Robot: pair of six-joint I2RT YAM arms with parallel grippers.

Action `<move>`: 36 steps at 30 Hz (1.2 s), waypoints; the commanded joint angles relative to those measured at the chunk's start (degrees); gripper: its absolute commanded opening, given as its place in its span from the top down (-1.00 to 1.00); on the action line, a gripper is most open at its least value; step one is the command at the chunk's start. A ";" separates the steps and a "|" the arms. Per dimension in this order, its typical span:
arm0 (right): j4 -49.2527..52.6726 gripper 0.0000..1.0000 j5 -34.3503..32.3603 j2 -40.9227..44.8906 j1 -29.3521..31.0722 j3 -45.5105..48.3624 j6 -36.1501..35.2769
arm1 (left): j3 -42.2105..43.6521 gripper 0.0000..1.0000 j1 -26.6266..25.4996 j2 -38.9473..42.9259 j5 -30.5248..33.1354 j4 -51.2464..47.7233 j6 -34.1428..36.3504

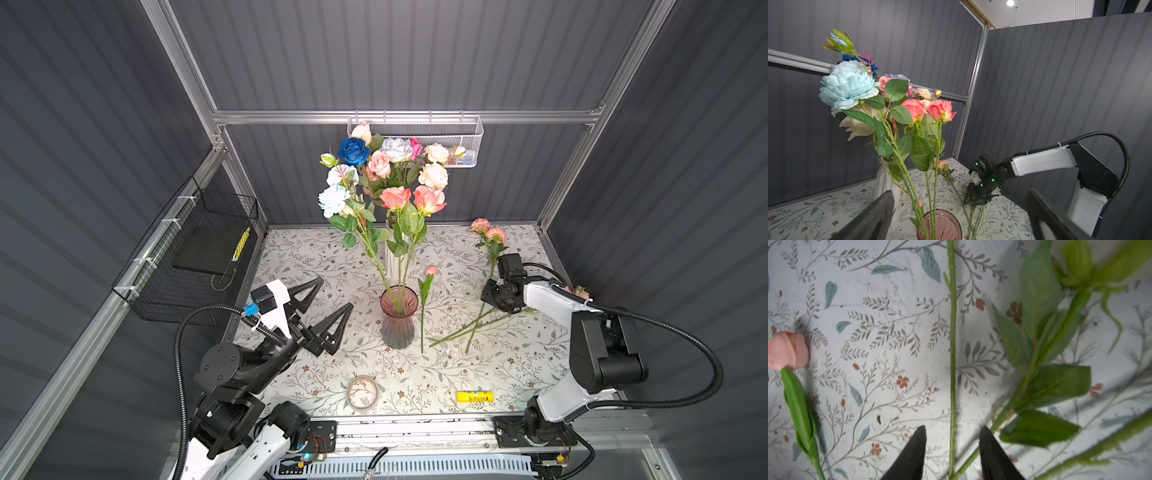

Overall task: Arrange the flowers into the vase
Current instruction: 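Open and withdraw the left gripper while right gripper grasps stems at the pile, then lift the peach rose spray up out of the pile with the right gripper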

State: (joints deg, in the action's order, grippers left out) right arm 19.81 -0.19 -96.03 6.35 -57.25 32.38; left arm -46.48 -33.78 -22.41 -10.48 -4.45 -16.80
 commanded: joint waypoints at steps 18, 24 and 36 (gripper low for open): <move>12.38 0.55 -2.06 -16.32 0.07 -17.55 -2.97 | -0.16 -1.00 -0.01 2.35 0.37 -1.65 0.65; 8.03 0.94 -1.12 -14.77 0.07 -14.86 -3.39 | -0.42 -0.99 0.01 2.23 0.58 -1.95 0.48; -13.61 1.00 3.77 2.71 0.66 -1.65 -3.79 | -1.52 -1.00 -0.06 1.39 1.25 -3.05 0.52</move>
State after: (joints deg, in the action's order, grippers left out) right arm 14.55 2.90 -98.56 6.52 -61.21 29.30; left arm -46.46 -33.78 -20.86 -9.98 -6.92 -16.75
